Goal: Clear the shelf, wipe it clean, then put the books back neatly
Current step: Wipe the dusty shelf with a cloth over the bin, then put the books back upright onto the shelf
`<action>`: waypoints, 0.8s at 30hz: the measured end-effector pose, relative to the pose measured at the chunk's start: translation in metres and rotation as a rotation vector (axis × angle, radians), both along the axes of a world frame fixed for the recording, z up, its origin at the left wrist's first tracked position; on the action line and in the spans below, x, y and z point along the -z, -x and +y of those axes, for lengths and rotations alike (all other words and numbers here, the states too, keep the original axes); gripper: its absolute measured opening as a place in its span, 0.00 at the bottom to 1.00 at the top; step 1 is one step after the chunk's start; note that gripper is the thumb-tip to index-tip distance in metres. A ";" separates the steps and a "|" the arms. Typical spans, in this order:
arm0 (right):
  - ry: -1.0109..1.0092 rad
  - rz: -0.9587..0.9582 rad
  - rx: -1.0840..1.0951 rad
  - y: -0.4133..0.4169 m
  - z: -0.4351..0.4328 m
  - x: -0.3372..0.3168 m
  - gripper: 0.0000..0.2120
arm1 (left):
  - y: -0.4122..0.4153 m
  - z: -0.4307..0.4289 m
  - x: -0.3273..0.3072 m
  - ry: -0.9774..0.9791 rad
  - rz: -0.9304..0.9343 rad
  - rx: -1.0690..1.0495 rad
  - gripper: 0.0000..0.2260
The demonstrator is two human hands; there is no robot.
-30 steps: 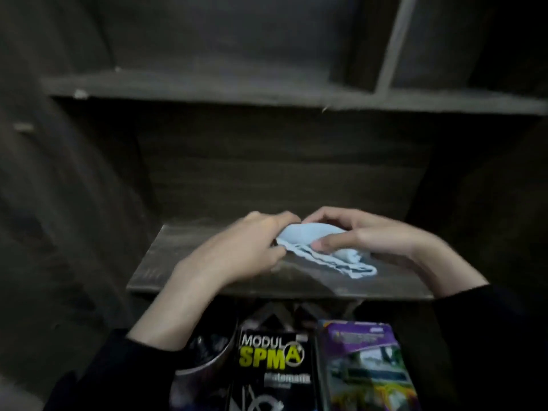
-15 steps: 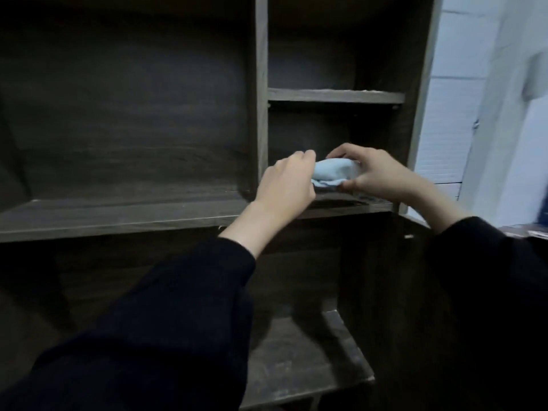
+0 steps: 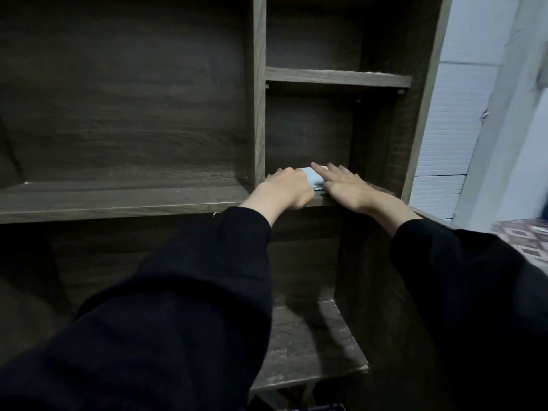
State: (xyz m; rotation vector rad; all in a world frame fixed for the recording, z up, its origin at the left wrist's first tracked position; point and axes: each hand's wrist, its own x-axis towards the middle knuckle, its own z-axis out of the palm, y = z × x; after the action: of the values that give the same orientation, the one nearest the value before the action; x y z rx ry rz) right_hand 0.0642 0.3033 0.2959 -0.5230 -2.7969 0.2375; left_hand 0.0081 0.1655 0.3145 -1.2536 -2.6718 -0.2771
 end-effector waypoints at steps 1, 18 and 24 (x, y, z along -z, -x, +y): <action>0.003 0.003 0.005 -0.001 -0.001 0.001 0.26 | 0.000 0.000 0.001 0.007 -0.022 -0.009 0.20; 0.032 0.117 0.050 -0.007 -0.009 0.005 0.30 | -0.001 0.001 0.023 -0.016 -0.047 0.010 0.25; 0.105 0.295 -0.031 -0.012 -0.010 0.009 0.35 | 0.001 -0.003 0.029 -0.101 0.035 0.072 0.26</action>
State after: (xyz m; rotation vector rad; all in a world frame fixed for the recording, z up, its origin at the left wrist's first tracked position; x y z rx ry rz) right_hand 0.0763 0.2934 0.2868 -0.4289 -2.5166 0.4333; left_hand 0.0075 0.1629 0.2860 -1.3124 -2.5524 -0.3913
